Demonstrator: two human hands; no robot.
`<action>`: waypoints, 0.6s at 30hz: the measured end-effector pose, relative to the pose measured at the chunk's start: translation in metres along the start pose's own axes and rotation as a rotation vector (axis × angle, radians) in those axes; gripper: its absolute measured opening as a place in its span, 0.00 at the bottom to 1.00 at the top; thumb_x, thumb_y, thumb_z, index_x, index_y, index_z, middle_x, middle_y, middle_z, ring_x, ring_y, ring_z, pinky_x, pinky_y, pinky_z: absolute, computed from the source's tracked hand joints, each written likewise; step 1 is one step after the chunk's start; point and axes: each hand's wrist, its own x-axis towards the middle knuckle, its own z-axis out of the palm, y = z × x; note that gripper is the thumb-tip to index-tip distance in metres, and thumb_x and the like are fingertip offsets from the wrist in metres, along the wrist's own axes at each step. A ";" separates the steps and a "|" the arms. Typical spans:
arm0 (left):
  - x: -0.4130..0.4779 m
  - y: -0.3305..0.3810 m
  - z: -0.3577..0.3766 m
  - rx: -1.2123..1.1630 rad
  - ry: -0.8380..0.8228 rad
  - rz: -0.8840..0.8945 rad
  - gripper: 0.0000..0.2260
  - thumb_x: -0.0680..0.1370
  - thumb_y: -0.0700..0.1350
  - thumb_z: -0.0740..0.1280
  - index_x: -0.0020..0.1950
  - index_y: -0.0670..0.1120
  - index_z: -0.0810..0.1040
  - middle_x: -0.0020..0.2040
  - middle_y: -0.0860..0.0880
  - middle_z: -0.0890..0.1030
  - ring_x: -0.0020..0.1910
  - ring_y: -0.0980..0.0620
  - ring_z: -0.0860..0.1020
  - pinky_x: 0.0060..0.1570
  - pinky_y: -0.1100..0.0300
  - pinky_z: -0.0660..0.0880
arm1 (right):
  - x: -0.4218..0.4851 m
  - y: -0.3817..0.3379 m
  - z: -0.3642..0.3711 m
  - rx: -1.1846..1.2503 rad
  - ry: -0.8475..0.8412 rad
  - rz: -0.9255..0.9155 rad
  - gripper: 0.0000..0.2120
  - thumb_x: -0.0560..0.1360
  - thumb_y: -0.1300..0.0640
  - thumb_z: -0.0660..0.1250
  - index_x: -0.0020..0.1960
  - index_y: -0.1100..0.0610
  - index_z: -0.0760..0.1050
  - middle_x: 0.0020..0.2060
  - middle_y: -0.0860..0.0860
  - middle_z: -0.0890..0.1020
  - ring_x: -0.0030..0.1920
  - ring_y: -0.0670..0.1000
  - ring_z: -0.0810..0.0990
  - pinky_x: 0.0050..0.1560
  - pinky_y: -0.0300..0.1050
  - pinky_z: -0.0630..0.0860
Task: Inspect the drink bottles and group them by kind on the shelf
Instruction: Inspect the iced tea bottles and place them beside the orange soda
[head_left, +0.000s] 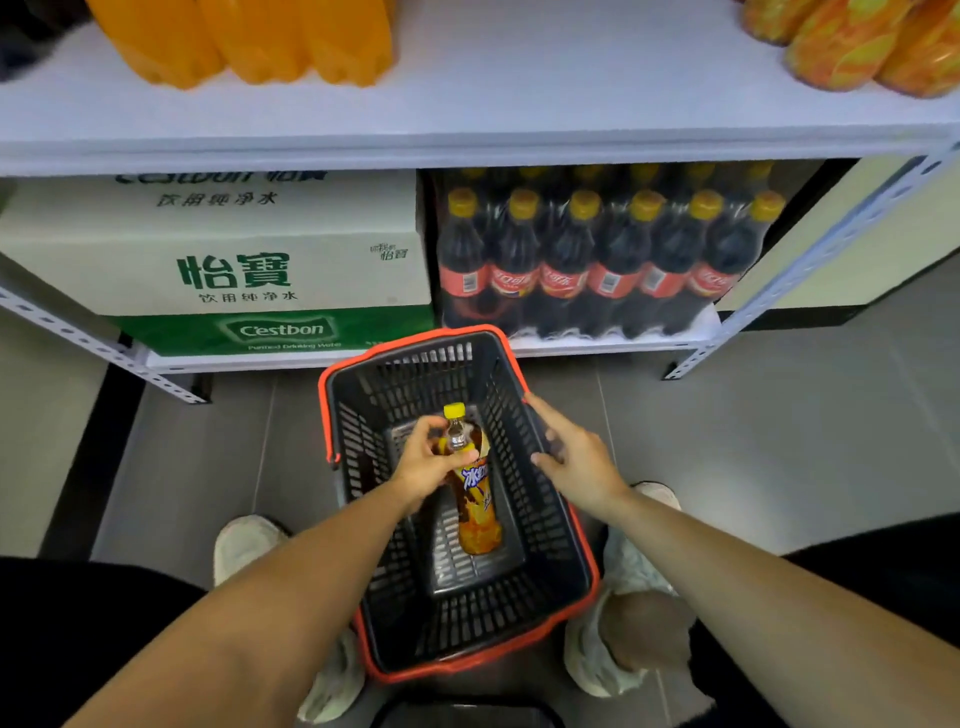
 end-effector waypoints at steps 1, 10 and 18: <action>0.007 -0.005 0.002 -0.016 0.014 -0.001 0.24 0.73 0.36 0.77 0.65 0.45 0.72 0.62 0.42 0.80 0.55 0.45 0.80 0.58 0.38 0.77 | 0.000 0.002 0.000 0.016 0.010 0.002 0.41 0.77 0.68 0.70 0.78 0.36 0.60 0.36 0.36 0.79 0.32 0.38 0.75 0.44 0.27 0.70; 0.033 -0.014 -0.012 0.444 0.083 0.031 0.31 0.79 0.39 0.72 0.80 0.44 0.64 0.69 0.41 0.74 0.69 0.44 0.74 0.73 0.52 0.68 | 0.000 0.004 0.005 0.033 0.009 0.037 0.39 0.78 0.67 0.69 0.79 0.37 0.60 0.39 0.41 0.71 0.32 0.38 0.72 0.43 0.23 0.66; 0.007 0.030 -0.027 0.823 -0.125 0.139 0.19 0.79 0.42 0.73 0.69 0.44 0.78 0.64 0.46 0.82 0.63 0.48 0.79 0.69 0.52 0.73 | 0.000 -0.010 -0.004 0.003 -0.078 0.081 0.41 0.77 0.65 0.71 0.80 0.38 0.58 0.40 0.36 0.70 0.46 0.44 0.72 0.56 0.40 0.71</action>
